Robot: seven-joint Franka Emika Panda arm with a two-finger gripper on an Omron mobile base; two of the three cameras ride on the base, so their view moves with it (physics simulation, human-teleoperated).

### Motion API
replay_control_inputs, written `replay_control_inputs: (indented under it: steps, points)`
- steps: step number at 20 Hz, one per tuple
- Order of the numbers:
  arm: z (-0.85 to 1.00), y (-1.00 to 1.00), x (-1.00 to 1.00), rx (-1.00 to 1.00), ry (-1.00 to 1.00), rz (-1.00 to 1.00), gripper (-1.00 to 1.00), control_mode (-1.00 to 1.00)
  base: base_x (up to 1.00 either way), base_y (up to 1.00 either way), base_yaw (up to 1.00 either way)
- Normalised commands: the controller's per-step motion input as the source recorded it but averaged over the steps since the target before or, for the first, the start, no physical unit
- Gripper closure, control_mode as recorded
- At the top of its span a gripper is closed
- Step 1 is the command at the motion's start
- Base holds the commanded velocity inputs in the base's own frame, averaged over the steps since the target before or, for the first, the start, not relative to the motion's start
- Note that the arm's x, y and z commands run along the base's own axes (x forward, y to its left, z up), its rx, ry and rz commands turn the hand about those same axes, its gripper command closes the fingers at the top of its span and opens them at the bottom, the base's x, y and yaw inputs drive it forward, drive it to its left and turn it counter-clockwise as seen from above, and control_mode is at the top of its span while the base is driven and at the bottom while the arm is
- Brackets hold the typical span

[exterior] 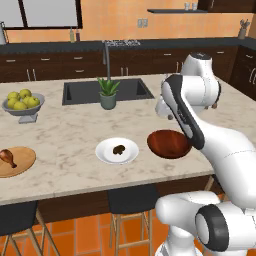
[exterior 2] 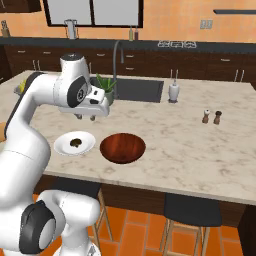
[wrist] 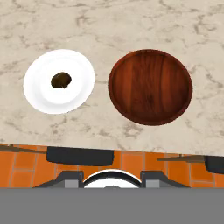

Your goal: Pick the chicken drumstick and mushroom from their plates and place them in the bowl. Then put the bowl in the fridge.

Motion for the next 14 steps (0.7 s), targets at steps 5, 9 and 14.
replay_control_inputs:
  steps: [5,9,14]
  points:
    - [-0.17,0.46,-0.29,0.04,-0.01,0.01,-1.0,-1.0,0.0,0.0,0.0]
    - [-0.59,0.75,0.13,0.09,0.02,0.0,-1.0,-1.0,0.0,0.0,0.0]
    - [-0.47,0.61,0.3,0.11,0.05,-0.08,-1.0,-1.0,0.0,0.0,0.0]
